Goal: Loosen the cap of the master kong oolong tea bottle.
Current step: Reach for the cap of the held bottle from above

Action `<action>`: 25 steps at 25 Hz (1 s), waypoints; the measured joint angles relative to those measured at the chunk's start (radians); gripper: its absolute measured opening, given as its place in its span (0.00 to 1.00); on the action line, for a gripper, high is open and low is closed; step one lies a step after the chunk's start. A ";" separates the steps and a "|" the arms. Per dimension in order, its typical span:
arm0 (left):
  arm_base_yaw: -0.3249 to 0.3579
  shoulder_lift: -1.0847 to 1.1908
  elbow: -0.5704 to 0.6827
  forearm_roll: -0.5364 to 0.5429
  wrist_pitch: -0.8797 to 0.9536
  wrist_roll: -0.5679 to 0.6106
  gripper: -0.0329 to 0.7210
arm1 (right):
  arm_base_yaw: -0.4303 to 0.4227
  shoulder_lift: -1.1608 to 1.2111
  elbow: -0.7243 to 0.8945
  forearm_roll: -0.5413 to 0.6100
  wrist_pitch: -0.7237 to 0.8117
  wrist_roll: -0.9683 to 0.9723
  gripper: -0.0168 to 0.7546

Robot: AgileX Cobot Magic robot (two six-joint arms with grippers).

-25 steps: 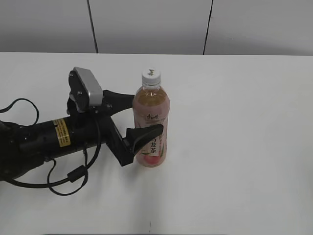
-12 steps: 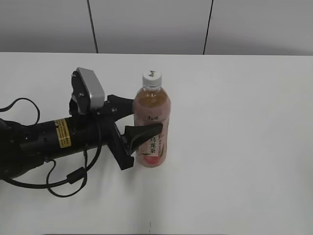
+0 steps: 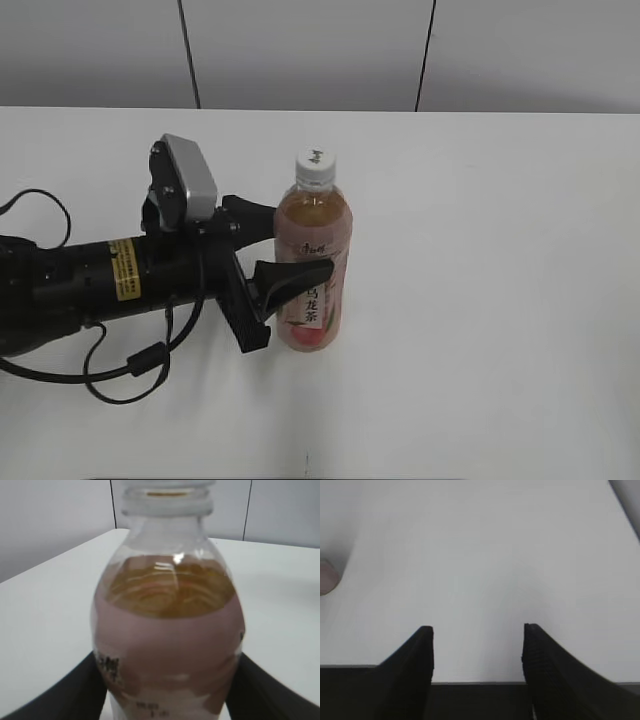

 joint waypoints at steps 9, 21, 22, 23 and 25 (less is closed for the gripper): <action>0.000 -0.099 0.002 0.015 0.082 -0.029 0.60 | 0.000 0.332 -0.120 0.194 -0.001 -0.145 0.58; 0.000 -0.107 0.002 0.105 0.166 -0.045 0.60 | 0.000 0.791 -0.328 0.521 0.092 -0.282 0.54; 0.000 -0.108 0.002 0.105 0.166 -0.046 0.60 | 0.000 0.817 -0.357 0.536 0.097 -0.283 0.54; 0.000 -0.109 0.002 0.105 0.166 -0.046 0.60 | 0.000 0.845 -0.383 0.550 0.101 -0.284 0.54; 0.000 -0.111 0.002 0.105 0.168 -0.047 0.60 | 0.002 0.901 -0.446 0.582 0.104 -0.284 0.54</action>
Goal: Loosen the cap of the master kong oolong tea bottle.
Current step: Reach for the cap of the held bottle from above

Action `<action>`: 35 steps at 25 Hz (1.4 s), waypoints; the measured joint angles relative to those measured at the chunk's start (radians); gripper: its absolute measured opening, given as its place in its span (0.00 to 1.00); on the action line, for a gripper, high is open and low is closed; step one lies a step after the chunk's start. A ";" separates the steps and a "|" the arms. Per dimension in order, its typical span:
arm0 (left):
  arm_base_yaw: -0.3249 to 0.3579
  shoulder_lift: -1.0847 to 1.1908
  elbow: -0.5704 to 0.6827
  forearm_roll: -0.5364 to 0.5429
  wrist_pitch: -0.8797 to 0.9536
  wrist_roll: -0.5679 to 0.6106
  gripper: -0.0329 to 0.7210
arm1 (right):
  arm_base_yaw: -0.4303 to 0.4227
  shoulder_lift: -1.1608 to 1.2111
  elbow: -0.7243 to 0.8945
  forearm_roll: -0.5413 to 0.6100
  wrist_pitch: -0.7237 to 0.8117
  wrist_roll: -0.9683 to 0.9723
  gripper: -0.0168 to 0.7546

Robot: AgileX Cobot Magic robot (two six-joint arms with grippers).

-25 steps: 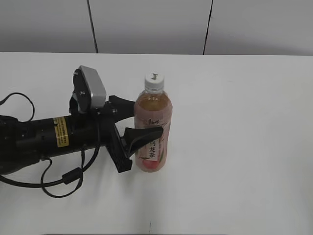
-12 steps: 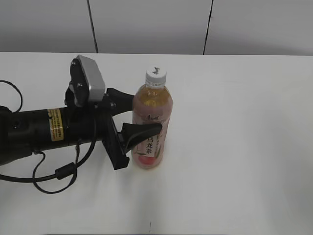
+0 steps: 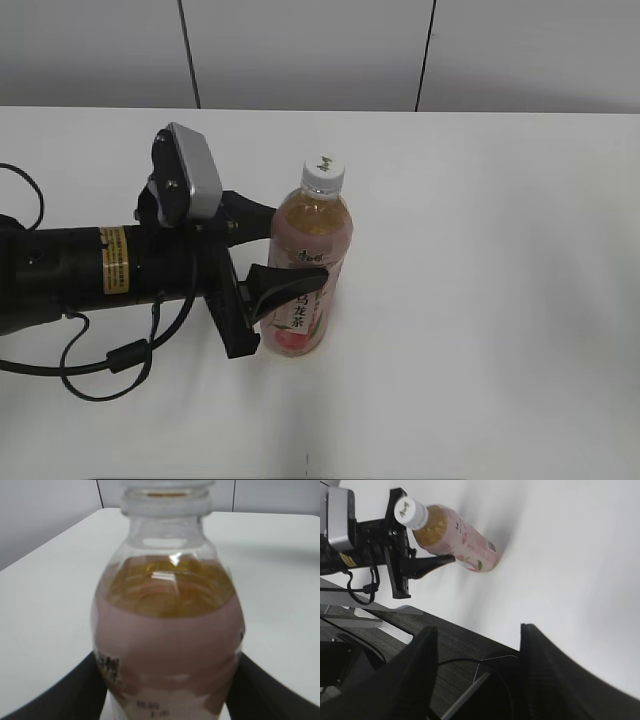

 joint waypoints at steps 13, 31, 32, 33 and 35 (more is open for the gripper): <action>-0.009 -0.040 -0.023 0.044 0.106 -0.037 0.60 | 0.238 0.271 -0.232 -0.109 0.003 0.153 0.54; -0.062 -0.166 -0.033 0.049 0.362 -0.044 0.60 | 0.551 0.645 -0.636 -0.309 0.007 0.516 0.54; -0.071 -0.166 -0.040 0.048 0.387 -0.048 0.60 | 0.553 0.656 -0.645 -0.307 0.007 0.519 0.54; -0.081 -0.166 -0.048 0.048 0.415 -0.052 0.60 | 0.556 0.669 -0.651 -0.302 0.007 0.521 0.54; -0.097 -0.166 -0.057 0.048 0.446 -0.055 0.60 | 0.567 0.689 -0.659 -0.297 0.007 0.525 0.54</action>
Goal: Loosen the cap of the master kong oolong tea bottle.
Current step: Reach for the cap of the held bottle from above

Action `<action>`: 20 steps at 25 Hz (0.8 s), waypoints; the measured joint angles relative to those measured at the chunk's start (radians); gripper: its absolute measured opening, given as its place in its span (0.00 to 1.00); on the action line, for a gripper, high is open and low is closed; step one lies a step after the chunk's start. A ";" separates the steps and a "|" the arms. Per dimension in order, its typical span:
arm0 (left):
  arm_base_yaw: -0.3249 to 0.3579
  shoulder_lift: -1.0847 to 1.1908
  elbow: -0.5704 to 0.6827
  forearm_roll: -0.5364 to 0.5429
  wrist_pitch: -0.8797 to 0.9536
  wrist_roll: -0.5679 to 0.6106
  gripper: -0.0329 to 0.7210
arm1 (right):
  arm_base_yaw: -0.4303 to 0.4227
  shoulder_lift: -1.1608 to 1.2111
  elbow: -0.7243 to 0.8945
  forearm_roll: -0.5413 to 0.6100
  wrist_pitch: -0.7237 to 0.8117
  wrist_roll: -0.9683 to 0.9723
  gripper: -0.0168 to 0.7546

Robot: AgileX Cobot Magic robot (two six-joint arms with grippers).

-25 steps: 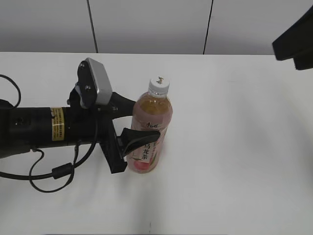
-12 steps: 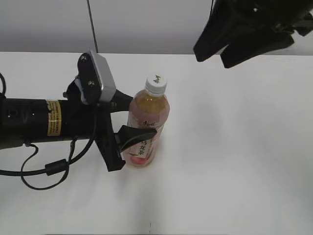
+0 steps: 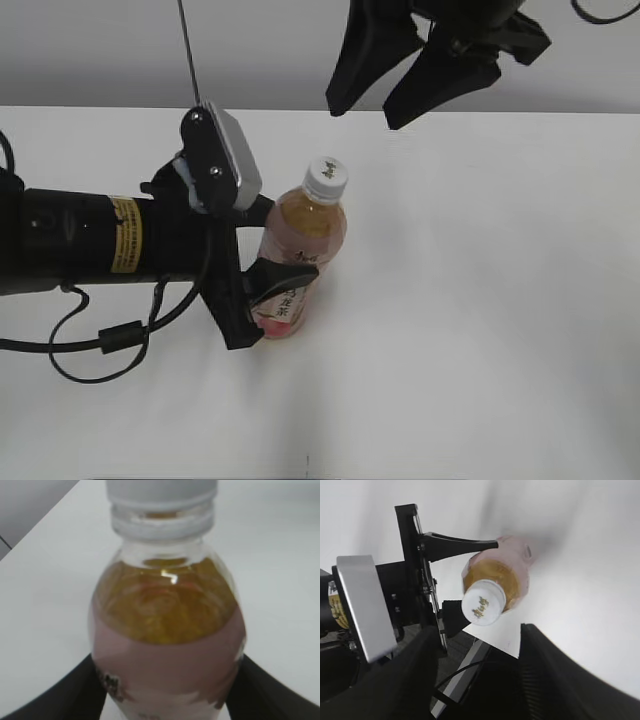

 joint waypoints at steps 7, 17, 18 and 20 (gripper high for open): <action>-0.010 -0.001 -0.005 -0.005 0.009 -0.001 0.60 | 0.025 0.046 0.000 -0.003 0.001 0.019 0.54; -0.010 -0.001 -0.005 -0.025 0.014 -0.001 0.60 | 0.074 0.108 -0.014 -0.006 0.002 0.039 0.54; -0.010 -0.001 -0.005 -0.024 0.015 -0.001 0.60 | 0.074 0.110 -0.020 -0.009 0.002 0.044 0.54; -0.010 -0.001 -0.005 -0.024 0.015 -0.001 0.60 | 0.074 0.114 -0.035 -0.016 0.002 0.054 0.54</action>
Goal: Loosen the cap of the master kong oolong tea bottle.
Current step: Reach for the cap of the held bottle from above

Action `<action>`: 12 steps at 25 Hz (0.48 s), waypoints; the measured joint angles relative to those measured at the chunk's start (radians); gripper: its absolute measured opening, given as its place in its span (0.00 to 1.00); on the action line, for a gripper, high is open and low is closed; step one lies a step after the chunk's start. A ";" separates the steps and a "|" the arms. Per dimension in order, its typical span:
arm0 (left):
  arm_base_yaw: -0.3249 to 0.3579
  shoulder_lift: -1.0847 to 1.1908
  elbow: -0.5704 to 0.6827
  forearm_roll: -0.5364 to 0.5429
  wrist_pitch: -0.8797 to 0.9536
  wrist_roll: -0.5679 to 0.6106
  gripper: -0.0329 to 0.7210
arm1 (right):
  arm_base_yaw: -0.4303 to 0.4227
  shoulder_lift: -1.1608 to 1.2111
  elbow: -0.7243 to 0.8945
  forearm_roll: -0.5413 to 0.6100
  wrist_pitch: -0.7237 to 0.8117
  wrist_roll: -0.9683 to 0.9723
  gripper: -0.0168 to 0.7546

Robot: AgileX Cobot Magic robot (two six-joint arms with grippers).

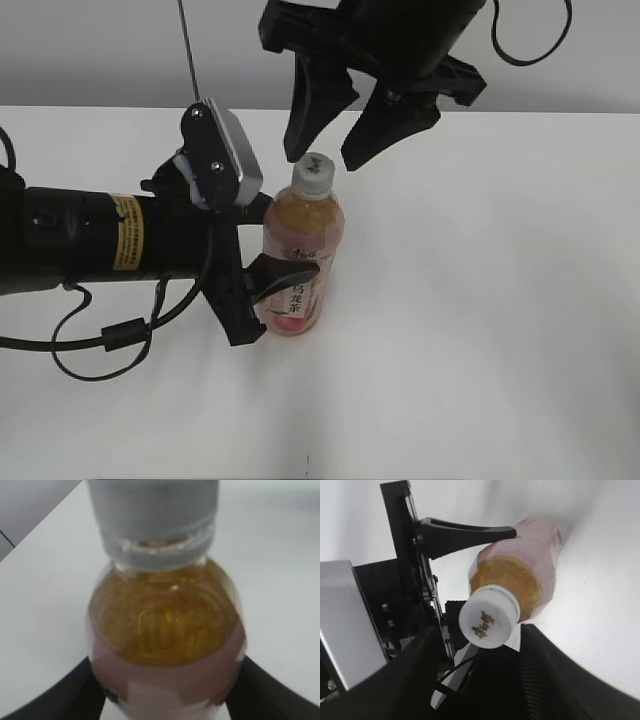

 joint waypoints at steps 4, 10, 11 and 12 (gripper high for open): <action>0.000 0.000 -0.001 -0.001 0.000 0.000 0.60 | 0.000 0.004 -0.007 -0.043 0.000 0.029 0.54; 0.000 0.000 -0.001 -0.001 0.000 0.000 0.60 | 0.000 0.010 -0.007 -0.061 0.001 0.042 0.54; 0.000 0.000 -0.001 -0.001 0.000 0.000 0.60 | 0.000 0.011 -0.008 -0.061 0.001 0.042 0.54; 0.000 0.000 -0.001 -0.001 0.000 0.000 0.60 | 0.000 0.014 -0.008 -0.058 0.001 0.043 0.54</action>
